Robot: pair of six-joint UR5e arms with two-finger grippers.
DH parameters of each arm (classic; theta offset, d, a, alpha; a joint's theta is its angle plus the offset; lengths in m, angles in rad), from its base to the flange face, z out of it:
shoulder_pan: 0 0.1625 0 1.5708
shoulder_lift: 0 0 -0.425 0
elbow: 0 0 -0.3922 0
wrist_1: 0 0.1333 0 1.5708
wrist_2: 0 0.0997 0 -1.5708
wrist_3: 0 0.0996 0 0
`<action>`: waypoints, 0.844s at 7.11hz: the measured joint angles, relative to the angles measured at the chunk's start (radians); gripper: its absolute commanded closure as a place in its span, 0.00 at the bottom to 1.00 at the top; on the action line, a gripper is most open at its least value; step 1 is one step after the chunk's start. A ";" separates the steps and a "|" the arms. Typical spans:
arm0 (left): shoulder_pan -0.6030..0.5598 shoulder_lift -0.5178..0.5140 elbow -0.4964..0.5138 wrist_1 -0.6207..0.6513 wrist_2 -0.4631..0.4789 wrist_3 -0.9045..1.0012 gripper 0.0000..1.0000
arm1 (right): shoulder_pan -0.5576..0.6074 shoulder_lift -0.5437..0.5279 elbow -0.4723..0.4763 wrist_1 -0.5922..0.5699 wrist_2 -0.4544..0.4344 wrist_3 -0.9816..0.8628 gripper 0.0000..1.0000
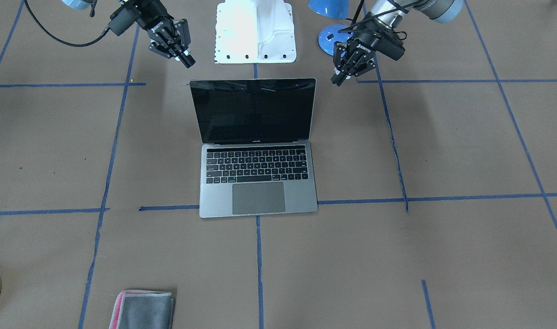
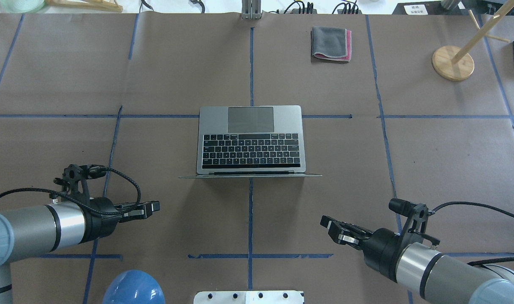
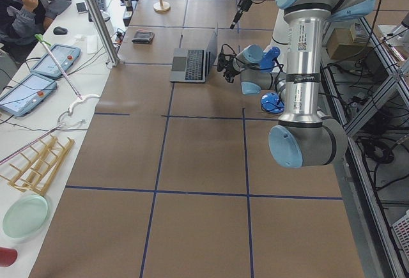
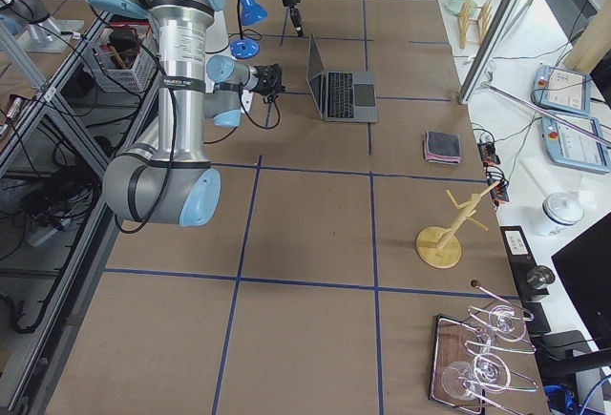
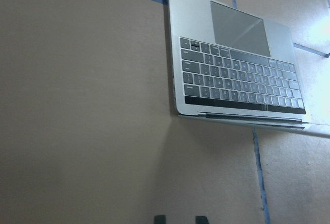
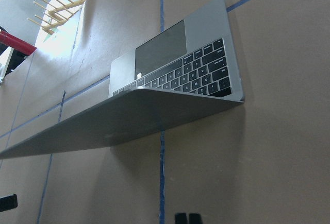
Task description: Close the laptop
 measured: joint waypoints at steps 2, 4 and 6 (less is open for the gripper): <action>0.020 -0.093 0.000 0.079 0.012 -0.001 1.00 | -0.001 0.069 -0.034 -0.011 -0.025 0.000 0.97; 0.053 -0.175 0.002 0.162 0.056 -0.018 1.00 | 0.002 0.082 -0.041 -0.023 -0.028 0.000 0.99; 0.062 -0.219 0.002 0.202 0.068 -0.042 1.00 | 0.029 0.101 -0.043 -0.049 -0.028 -0.001 1.00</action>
